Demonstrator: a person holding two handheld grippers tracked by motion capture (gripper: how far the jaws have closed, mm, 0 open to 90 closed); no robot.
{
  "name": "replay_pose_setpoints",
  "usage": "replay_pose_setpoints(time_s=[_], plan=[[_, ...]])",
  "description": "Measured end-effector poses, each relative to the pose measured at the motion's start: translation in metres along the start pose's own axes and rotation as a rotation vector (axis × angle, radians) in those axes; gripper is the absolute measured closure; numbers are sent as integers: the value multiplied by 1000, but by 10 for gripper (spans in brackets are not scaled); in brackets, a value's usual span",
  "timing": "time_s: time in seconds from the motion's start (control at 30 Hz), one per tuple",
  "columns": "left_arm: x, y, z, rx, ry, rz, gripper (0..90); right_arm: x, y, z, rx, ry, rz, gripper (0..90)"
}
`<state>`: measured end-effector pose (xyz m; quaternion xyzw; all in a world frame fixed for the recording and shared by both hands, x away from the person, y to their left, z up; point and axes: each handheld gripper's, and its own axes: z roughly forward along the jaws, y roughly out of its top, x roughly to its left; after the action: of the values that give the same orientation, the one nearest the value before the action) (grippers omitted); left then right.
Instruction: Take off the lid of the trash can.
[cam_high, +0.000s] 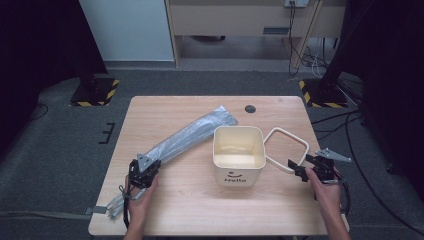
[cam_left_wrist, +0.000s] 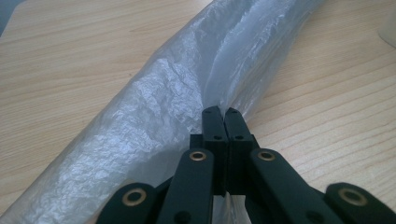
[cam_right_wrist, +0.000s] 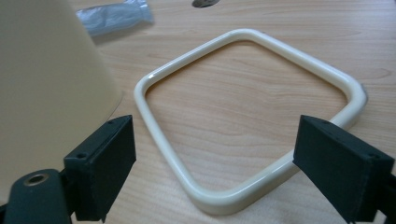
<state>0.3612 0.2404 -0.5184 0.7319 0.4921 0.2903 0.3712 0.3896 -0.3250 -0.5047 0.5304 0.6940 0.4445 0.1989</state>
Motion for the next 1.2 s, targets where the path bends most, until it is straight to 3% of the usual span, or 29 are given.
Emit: replay_pose_setpoints(time_s=[0.17,0.33,0.53,0.7,0.93,1.2], plan=[[0,0,0,-5,1,2,897,1,16,9,68,-81,-36,88],[-6,-1,-1,-5,0,12,898,6,37,13,102,-116,-59,86],[-11,2,-3,-17,-3,36,899,13,65,4,77,-161,-59,77],[-15,5,-6,-29,-11,50,900,23,102,-17,24,-198,-64,76],[-20,18,-19,-95,-21,45,900,36,130,-31,-4,-194,-81,71],[-21,27,-28,-130,-23,42,900,47,131,-19,13,-178,-104,71]])
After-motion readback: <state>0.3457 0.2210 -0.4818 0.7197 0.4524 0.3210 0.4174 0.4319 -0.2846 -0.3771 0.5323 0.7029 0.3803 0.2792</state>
